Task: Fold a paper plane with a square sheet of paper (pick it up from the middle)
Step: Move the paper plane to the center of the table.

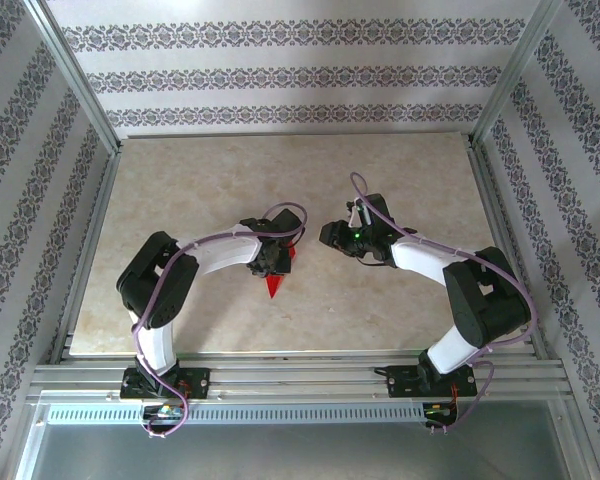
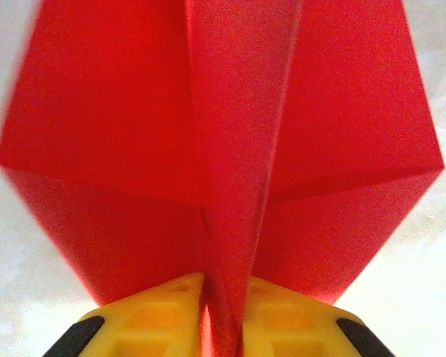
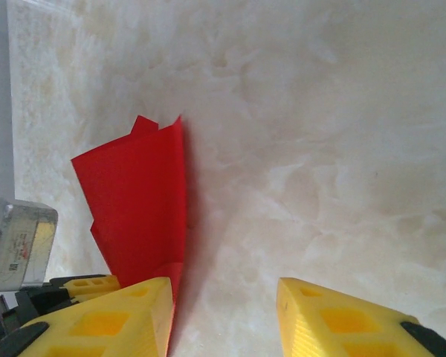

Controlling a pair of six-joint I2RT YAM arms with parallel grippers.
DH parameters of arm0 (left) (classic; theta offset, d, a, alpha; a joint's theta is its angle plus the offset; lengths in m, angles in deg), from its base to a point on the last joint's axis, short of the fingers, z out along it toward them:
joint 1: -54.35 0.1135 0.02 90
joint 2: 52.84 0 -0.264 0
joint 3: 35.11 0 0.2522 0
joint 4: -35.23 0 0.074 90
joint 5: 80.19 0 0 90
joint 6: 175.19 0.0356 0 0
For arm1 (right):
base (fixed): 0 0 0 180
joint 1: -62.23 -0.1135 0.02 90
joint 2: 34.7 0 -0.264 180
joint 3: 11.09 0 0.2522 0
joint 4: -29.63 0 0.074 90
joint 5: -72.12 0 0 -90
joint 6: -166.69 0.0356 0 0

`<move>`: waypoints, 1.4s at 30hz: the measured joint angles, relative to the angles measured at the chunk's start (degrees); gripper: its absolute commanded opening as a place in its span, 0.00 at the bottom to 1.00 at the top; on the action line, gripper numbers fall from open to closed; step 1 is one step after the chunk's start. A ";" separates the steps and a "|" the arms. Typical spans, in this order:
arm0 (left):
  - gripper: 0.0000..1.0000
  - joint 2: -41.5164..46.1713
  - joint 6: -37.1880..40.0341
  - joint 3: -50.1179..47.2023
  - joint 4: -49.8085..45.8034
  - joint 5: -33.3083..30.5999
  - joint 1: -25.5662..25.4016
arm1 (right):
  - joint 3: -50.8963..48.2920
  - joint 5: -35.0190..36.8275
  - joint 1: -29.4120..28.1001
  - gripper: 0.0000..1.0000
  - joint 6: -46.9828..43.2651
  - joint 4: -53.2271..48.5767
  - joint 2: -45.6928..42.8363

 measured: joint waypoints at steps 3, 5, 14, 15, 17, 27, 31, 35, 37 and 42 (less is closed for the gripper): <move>0.18 -0.68 0.00 0.22 -0.61 -0.02 -0.04 | -0.35 0.42 0.11 0.43 0.00 -0.07 -0.04; 0.18 -1.11 0.00 0.83 -1.14 -0.04 -0.26 | -0.52 0.81 0.11 0.43 0.00 -0.09 -0.09; 0.06 -2.03 0.00 2.08 -1.79 -0.68 -0.63 | -1.16 1.62 0.48 0.45 0.00 -0.63 -0.98; 0.05 -2.01 0.00 2.16 -1.92 -0.81 -0.63 | -1.16 1.64 0.48 0.46 0.00 -0.68 -1.11; 0.05 -2.01 0.00 2.34 -2.27 -1.27 -0.63 | -1.18 2.08 0.52 0.50 -0.02 -1.09 -1.73; 0.05 -3.21 3.02 12.35 -4.28 -3.04 1.70 | -2.84 11.08 3.52 0.98 -5.46 -6.49 -13.18; 0.05 -8.26 5.07 21.57 -4.48 -2.95 4.42 | -2.91 15.04 4.94 0.98 -8.79 -9.29 -17.99; 0.06 -14.99 6.93 30.14 -5.92 -2.78 7.02 | -3.91 17.00 6.38 0.98 -10.36 -10.47 -20.24; 0.06 -18.47 7.63 34.49 -7.15 -2.40 7.82 | -4.55 17.44 6.64 0.98 -10.58 -11.13 -20.33; 0.09 -24.59 8.41 42.27 -10.23 -2.12 8.76 | -5.60 17.46 6.84 0.98 -11.19 -12.61 -20.31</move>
